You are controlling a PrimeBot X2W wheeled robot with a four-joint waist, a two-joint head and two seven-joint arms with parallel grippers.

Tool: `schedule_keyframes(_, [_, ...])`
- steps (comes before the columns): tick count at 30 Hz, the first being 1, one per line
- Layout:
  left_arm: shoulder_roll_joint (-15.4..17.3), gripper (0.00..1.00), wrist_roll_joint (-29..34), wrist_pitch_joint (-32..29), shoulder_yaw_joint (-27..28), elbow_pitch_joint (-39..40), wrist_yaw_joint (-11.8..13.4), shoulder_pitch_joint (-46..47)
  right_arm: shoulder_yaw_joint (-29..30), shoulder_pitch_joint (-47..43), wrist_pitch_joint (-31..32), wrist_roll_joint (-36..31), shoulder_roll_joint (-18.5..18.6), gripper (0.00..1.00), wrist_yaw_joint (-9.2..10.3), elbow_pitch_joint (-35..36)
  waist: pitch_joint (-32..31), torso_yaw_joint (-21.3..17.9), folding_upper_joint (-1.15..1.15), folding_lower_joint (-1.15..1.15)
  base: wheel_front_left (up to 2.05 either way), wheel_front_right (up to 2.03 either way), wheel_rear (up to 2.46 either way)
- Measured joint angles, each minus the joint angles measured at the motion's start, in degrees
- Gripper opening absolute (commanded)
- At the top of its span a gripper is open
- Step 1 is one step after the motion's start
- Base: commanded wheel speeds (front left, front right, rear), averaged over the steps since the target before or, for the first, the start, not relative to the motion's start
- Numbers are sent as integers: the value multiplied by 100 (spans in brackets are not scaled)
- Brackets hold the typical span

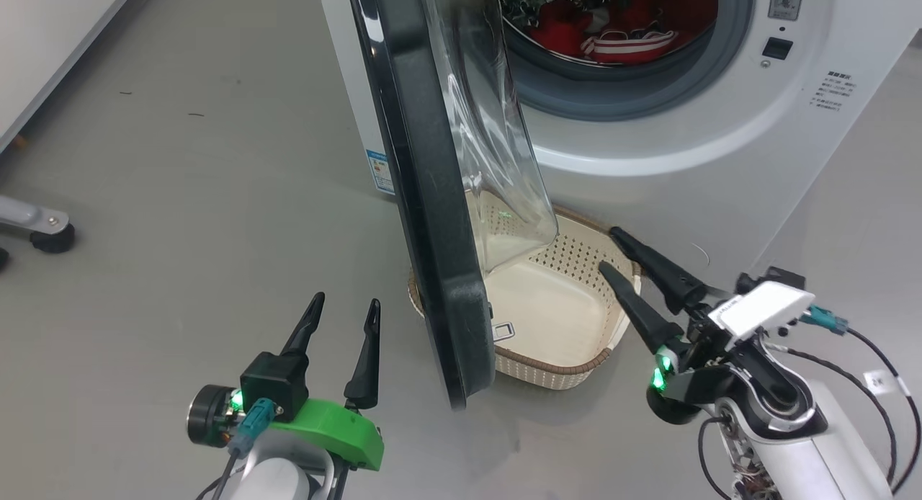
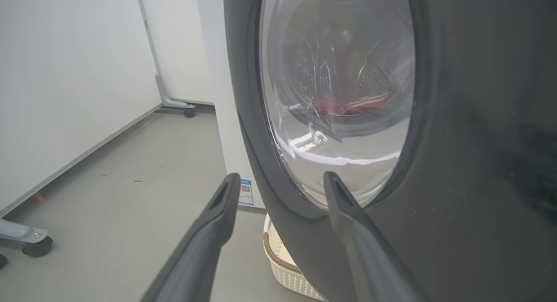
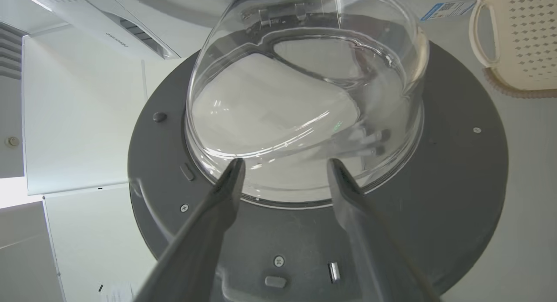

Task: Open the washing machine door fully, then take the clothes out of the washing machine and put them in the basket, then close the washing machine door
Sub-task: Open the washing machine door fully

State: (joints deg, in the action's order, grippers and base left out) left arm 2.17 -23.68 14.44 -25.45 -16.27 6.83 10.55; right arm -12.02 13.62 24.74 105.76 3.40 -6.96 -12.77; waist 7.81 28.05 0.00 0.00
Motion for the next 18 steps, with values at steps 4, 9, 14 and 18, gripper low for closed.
schedule_keyframes(4, [0,100,0,0,21,0,0,-5,339,-287,-578,-398,0,100,0,165,-28,-26,0,0,0,0,0])
schedule_keyframes(9, [2,100,7,0,129,-9,0,-30,572,-574,-1448,-1471,190,100,0,308,-64,-95,0,0,0,0,0])
schedule_keyframes(14, [2,100,15,0,121,-25,0,-90,703,-945,-2438,-2735,615,100,0,350,-111,-179,0,0,0,0,0])
schedule_keyframes(18, [1,100,25,0,152,-36,0,-112,756,-1188,-3243,-3742,958,100,-1,343,-141,-230,0,0,0,0,0])
